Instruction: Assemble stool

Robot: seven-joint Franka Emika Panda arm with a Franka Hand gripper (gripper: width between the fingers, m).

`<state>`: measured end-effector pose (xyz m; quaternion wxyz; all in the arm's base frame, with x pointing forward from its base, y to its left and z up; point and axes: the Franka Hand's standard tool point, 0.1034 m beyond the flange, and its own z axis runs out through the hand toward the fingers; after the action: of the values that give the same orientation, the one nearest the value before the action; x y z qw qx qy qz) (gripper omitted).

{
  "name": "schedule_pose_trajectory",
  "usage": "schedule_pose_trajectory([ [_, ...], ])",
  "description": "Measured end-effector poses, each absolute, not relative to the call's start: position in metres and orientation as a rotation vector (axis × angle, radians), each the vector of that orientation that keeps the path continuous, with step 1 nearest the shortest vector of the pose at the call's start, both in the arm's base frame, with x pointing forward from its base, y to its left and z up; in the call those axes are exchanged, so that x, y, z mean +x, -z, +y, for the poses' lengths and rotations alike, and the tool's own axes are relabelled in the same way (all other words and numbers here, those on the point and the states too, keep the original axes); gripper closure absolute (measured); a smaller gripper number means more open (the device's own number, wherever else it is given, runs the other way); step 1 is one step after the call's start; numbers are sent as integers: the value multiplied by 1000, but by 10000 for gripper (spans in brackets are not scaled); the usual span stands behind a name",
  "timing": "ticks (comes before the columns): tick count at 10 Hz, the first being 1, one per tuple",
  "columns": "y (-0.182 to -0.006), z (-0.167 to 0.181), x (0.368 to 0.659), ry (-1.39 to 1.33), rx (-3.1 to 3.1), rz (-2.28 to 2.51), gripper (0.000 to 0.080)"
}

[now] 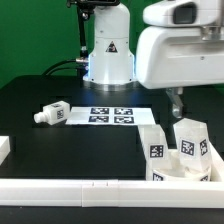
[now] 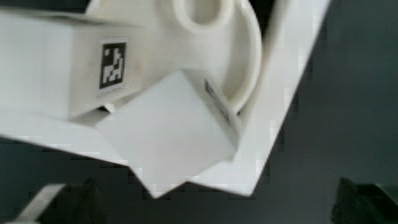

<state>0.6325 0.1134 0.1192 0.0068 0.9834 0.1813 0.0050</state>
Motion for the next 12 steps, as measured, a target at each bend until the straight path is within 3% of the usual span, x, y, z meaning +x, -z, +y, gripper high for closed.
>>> schedule_pose_trajectory([
  [4, -116, 103, 635, -16, 2962, 934, 151],
  [8, -80, 99, 630, 56, 2861, 1201, 151],
  [11, -77, 98, 629, 59, 2895, 1111, 174],
  [12, -76, 98, 629, 57, 2923, 1037, 352],
])
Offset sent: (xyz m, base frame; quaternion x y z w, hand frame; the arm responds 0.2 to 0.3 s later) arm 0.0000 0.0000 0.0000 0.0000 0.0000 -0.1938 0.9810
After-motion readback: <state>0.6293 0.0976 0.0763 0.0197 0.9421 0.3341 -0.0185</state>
